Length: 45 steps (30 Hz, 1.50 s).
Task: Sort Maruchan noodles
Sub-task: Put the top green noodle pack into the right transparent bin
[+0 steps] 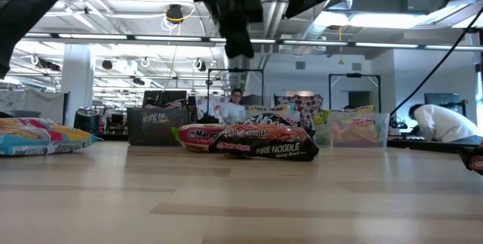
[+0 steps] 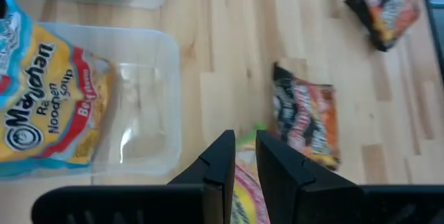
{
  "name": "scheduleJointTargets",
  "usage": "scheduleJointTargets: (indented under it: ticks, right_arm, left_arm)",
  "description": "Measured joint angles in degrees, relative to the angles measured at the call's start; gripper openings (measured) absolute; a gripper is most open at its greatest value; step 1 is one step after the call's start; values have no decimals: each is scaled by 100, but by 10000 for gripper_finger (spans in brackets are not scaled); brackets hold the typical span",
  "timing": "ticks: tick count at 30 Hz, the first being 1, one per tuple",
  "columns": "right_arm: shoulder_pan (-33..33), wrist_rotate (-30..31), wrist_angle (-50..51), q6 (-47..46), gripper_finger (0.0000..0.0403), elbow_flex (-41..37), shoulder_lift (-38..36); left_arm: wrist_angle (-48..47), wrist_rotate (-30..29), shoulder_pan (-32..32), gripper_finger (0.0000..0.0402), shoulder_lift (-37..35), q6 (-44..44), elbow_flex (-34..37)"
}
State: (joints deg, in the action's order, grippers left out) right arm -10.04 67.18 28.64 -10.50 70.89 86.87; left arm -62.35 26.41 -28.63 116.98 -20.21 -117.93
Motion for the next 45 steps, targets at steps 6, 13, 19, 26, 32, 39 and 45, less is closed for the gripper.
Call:
scheduleJointTargets:
  ticks: [6,13,19,26,32,39,45]
  right_arm:
    - [-86,2,1,-2,157,0,0]
    - [-85,-5,-40,-16,157,2,0]
    - [-85,-250,-59,-193,157,2,0]
    - [-55,-676,-135,-214,157,2,0]
    - [112,-1218,-294,-211,157,2,0]
    - [598,-2505,-788,79,157,2,0]
    - [1046,-3675,-1351,608,157,2,0]
  left_arm:
    - [-443,11,148,45,-613,148,0]
    - [-802,-379,489,45,-1289,322,2]
    - [-1151,-1050,880,45,-1786,710,3]
    - [-1397,-1980,1486,45,-2353,1386,7]
    - [-1592,-2809,2057,45,-2769,1948,7]
    - [-2157,-4147,2703,45,-3139,2726,9]
    - [-2152,-4835,3159,45,-3680,3399,588]
